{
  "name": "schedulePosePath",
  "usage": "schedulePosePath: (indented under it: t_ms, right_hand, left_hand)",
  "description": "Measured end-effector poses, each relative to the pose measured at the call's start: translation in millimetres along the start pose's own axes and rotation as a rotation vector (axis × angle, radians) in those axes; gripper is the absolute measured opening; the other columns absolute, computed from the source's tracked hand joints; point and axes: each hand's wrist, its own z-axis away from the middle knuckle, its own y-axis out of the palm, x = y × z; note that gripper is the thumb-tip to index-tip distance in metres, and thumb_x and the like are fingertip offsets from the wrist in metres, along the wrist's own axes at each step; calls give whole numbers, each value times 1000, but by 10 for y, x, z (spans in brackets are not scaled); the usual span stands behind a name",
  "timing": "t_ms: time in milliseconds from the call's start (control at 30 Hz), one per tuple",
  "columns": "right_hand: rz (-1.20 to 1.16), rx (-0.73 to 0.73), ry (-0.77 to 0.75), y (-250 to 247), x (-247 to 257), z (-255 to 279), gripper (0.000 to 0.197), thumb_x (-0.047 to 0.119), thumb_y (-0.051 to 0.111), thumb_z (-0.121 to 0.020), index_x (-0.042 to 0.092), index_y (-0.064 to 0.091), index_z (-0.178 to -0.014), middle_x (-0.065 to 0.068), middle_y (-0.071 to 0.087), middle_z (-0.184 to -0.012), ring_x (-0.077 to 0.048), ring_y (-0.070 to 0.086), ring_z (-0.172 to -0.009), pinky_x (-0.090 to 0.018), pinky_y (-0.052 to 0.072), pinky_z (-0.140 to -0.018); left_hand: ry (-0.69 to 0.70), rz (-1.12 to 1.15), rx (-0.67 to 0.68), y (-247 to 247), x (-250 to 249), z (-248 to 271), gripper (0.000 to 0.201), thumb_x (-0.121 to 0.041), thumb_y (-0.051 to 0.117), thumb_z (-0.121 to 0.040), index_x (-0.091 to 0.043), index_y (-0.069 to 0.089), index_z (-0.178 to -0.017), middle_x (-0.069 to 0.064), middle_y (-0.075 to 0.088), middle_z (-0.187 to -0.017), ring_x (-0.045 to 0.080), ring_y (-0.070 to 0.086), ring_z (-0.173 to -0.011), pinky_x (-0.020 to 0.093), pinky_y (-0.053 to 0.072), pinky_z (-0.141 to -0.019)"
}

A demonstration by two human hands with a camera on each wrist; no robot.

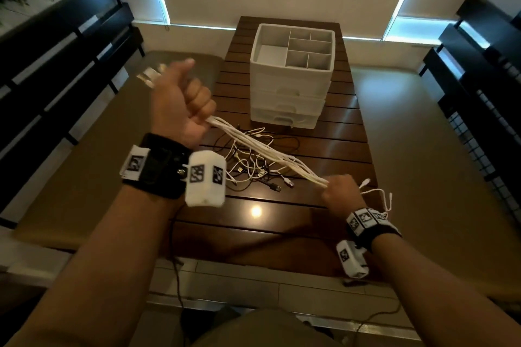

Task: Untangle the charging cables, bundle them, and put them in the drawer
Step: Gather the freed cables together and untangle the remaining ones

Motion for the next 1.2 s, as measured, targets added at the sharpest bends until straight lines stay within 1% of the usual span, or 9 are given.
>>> schedulePosePath:
  t_ms: [100,233,367,500,633,767,900,1033,1200]
  right_hand:
    - [-3,14,97,-28,-227,69,38,33,54,-99,22,60,-63,-4,62,-64,-34,63,-68,-33,40,-60]
    - [34,67,152,-94,-215,6,43,45,44,-97,18,73,-82,-11,71,-81,-37,67,-79,-35,45,-65]
    - [32,188,108,-64,-273,-37,54,78,49,-90,27,60,-77,0,69,-78,-24,66,-73,-37,55,-66]
    - [-60,272,159,-79,-335,-68,45,62,62,-93,21,72,-80,-3,71,-70,-20,68,-65,-37,57,-61]
    - [30,205,252,-33,-279,-113,40,37,62,-95,14,57,-62,-12,66,-75,-30,65,-67,-35,49,-58]
    - [-36,321,182,1,-274,-83,68,88,59,-77,21,66,-75,-3,70,-72,-20,65,-63,-37,54,-61]
    - [22,481,106,-126,-488,-19,108,109,47,-43,27,58,-112,4,58,-110,-19,56,-104,-44,51,-90]
    - [-139,604,171,-441,-527,-93,116,87,74,-62,28,35,-155,0,43,-149,-26,45,-137,-49,43,-111]
    - [-577,465,75,-837,-90,-566,34,25,72,-97,28,61,-129,5,68,-121,-20,65,-118,-42,55,-98]
  left_hand:
    - [31,20,8,-83,-114,-31,54,-24,57,-102,-25,21,-61,-7,15,-48,11,11,-40,23,19,-33]
    - [8,-19,70,-155,24,-60,58,-29,55,-105,-24,24,-56,-6,15,-47,10,12,-38,22,20,-32]
    - [-26,-30,82,-336,81,-93,62,-35,51,-108,-22,26,-52,-6,17,-46,9,16,-37,22,23,-33]
    - [-78,-16,48,-448,114,-54,63,-38,50,-108,-22,28,-51,-7,19,-45,9,16,-36,22,22,-32]
    - [-57,-5,-38,-391,130,-19,58,-34,55,-105,-24,26,-56,-8,19,-45,9,15,-36,22,20,-32]
    - [-17,2,-103,-394,114,-65,54,-31,56,-104,-25,25,-61,-8,19,-46,9,15,-38,23,20,-33]
    - [-5,13,-138,-496,74,-121,52,-30,57,-103,-26,25,-62,-8,19,-48,10,14,-39,23,20,-33]
    - [-55,-22,-131,-579,151,-107,56,-28,57,-102,-26,22,-58,-7,15,-48,10,12,-38,23,17,-32]
    - [-119,-69,-108,-735,297,-27,54,-25,55,-102,-26,23,-59,-8,16,-47,10,12,-37,22,15,-32]
